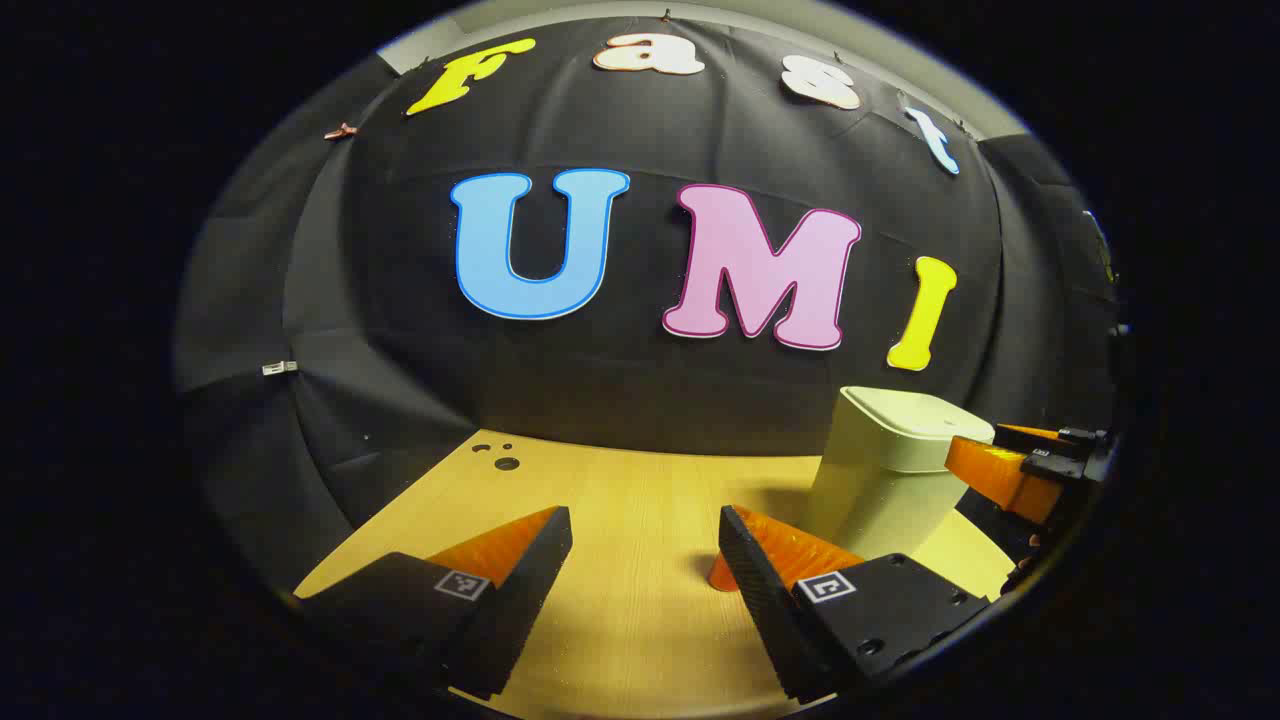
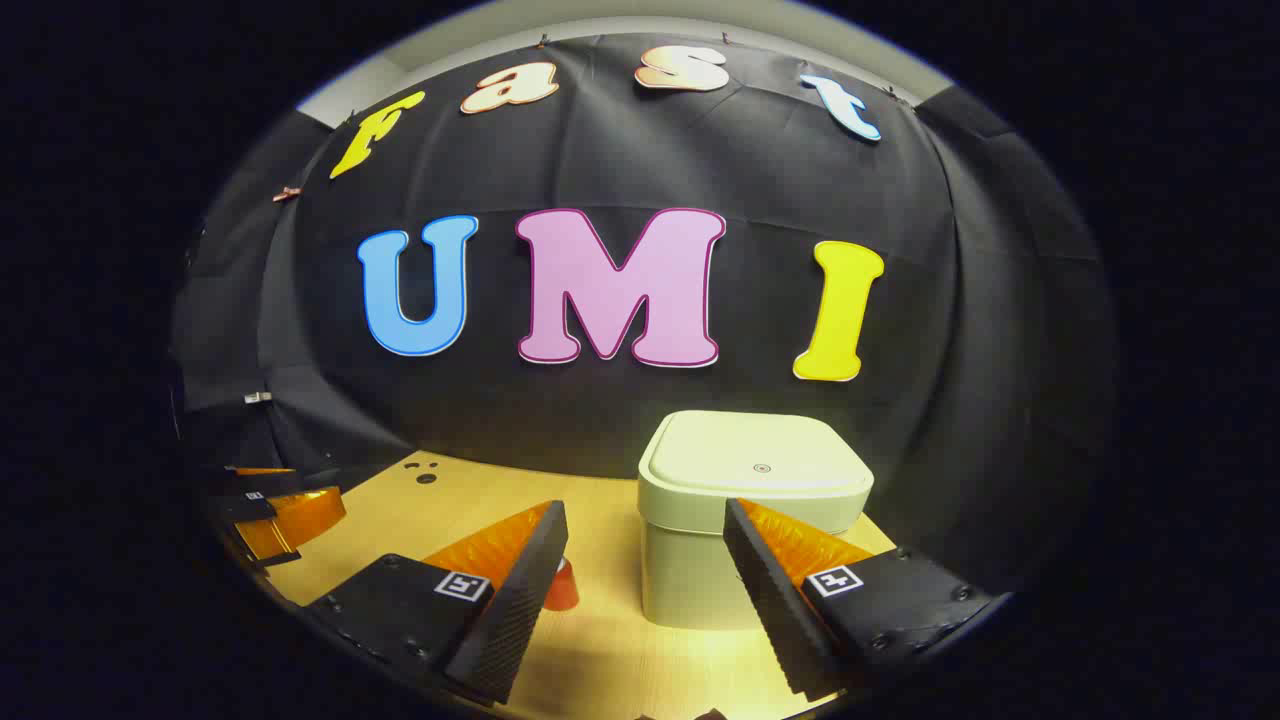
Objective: Press the lid of the desktop garbage bin to open it, pick up the crumpled paper on the desktop and throw it into the bin, then pick up the pop can on the desktop and drop it into the bin, and finally close the garbage bin lid.
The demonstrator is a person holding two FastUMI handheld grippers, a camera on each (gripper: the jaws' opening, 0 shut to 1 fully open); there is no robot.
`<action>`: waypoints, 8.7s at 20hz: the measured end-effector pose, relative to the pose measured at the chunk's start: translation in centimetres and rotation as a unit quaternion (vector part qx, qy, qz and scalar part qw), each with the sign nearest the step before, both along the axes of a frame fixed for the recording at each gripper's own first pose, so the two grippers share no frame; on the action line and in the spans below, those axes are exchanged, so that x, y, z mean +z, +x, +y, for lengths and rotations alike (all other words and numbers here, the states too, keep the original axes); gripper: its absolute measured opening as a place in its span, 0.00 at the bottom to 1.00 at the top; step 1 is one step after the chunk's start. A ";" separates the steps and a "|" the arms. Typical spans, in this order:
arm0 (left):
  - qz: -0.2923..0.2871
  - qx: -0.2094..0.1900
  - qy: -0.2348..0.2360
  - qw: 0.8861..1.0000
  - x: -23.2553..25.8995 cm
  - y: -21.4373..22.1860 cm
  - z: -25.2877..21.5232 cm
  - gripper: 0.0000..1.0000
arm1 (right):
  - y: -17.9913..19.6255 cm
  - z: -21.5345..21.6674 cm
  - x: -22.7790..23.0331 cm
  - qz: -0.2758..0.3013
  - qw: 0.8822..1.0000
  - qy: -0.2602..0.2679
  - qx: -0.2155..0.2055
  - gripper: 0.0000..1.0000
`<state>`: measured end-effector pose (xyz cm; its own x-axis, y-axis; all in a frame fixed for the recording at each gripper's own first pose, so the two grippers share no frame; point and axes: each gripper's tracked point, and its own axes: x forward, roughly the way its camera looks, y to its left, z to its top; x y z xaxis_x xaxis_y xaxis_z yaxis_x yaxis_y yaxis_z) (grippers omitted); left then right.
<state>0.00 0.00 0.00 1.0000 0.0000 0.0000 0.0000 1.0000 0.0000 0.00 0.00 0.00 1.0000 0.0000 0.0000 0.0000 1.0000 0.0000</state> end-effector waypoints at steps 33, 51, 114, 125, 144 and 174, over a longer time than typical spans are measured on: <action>0.020 -0.028 0.024 0.999 -1.2 2.2 -1.7 0.96 | 0.9 0.5 -0.9 0.023 1.000 0.004 0.011 0.59; 0.029 -0.017 0.025 0.999 -2.4 2.7 -0.7 0.96 | 0.6 2.8 -1.1 0.053 0.995 -0.002 0.083 0.05; 0.036 0.010 0.000 0.999 -5.4 -1.3 6.2 0.96 | 6.9 -8.9 4.7 0.024 0.995 -0.002 -0.097 0.05; 0.033 0.021 0.012 0.999 -7.8 -1.1 10.6 0.96 | 2.9 -3.8 3.7 0.014 0.998 -0.011 -0.068 0.05; 0.131 0.057 -0.009 0.990 -16.7 8.2 15.3 0.96 | -3.0 1.9 -5.4 0.128 0.992 0.015 0.007 0.77; 0.213 0.009 0.051 0.976 -24.8 14.1 13.6 0.38 | -9.1 0.3 -9.6 0.183 0.981 0.039 -0.054 1.00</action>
<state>14.13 13.59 -24.83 0.9093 0.0384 -0.4143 0.0051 0.9946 0.1035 -9.13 0.34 -9.60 0.9275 -0.0915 -0.3624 0.1204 0.9911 0.0577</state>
